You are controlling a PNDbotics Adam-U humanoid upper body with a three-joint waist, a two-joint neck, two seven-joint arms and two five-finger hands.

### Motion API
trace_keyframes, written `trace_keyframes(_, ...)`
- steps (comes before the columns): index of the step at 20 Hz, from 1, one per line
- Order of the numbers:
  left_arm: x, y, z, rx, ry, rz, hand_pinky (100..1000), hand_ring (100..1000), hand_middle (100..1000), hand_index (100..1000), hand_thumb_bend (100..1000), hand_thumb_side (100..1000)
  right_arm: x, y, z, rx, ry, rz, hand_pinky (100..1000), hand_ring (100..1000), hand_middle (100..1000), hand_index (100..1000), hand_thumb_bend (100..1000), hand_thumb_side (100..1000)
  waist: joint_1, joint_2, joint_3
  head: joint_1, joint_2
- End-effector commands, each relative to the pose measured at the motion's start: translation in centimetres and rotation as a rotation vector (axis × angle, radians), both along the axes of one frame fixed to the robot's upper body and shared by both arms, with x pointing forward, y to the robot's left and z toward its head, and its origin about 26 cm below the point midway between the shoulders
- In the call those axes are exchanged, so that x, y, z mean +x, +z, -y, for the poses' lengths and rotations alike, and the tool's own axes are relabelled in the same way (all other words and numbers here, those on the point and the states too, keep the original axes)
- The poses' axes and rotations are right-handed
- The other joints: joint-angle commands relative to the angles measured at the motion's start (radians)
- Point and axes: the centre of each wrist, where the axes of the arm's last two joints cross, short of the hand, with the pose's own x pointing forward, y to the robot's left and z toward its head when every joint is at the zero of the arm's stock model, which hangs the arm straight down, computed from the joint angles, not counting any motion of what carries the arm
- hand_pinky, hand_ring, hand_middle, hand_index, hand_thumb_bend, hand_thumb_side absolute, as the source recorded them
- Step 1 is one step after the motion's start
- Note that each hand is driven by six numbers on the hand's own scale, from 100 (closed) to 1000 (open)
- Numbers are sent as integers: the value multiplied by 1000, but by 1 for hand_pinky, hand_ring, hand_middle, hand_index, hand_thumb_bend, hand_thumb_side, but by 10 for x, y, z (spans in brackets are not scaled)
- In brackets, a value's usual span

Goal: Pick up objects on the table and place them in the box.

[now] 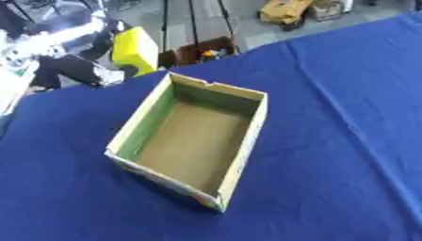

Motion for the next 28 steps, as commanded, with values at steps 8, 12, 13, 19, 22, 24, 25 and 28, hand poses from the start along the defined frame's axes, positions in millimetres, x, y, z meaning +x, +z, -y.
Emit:
trace_keyframes(8, 17, -10, 35, 74, -71, -64, 100, 190, 342, 530, 100, 440, -5, 13, -6, -1, 37, 46, 788, 772, 591, 815, 100, 482, 4, 17, -11, 25, -14)
trace_keyframes(12, 24, -22, 47, 125, -72, -65, 100, 194, 344, 531, 100, 439, -4, 13, -7, 2, 42, 47, 788, 772, 591, 815, 100, 481, 2, 20, -13, 30, -17)
trace_keyframes(13, 25, -25, 49, 136, -70, -64, 100, 197, 347, 531, 100, 437, -4, 13, -7, 3, 44, 47, 788, 772, 590, 815, 100, 481, 1, 21, -13, 31, -18)
trace_keyframes(19, 35, -47, 60, 204, -43, -54, 100, 206, 352, 534, 100, 431, -4, 13, -8, 8, 50, 47, 788, 772, 590, 815, 100, 480, -3, 23, -14, 36, -25)
trace_keyframes(22, 39, -59, 65, 225, -33, -58, 100, 208, 353, 535, 100, 431, -4, 13, -8, 9, 51, 47, 789, 772, 590, 815, 100, 481, -5, 24, -14, 43, -29)
trace_keyframes(24, 42, -66, 69, 237, -33, -63, 100, 209, 354, 536, 100, 431, -4, 13, -8, 10, 53, 47, 789, 772, 589, 815, 100, 481, -6, 26, -15, 47, -32)
trace_keyframes(25, 42, -69, 70, 243, -33, -64, 100, 210, 354, 536, 100, 432, -4, 13, -9, 10, 53, 48, 789, 772, 589, 815, 100, 481, -6, 27, -17, 49, -33)
trace_keyframes(28, 44, -76, 72, 255, -30, -68, 100, 215, 356, 537, 100, 434, -4, 13, -8, 11, 53, 49, 789, 772, 588, 815, 100, 481, -7, 29, -18, 49, -35)
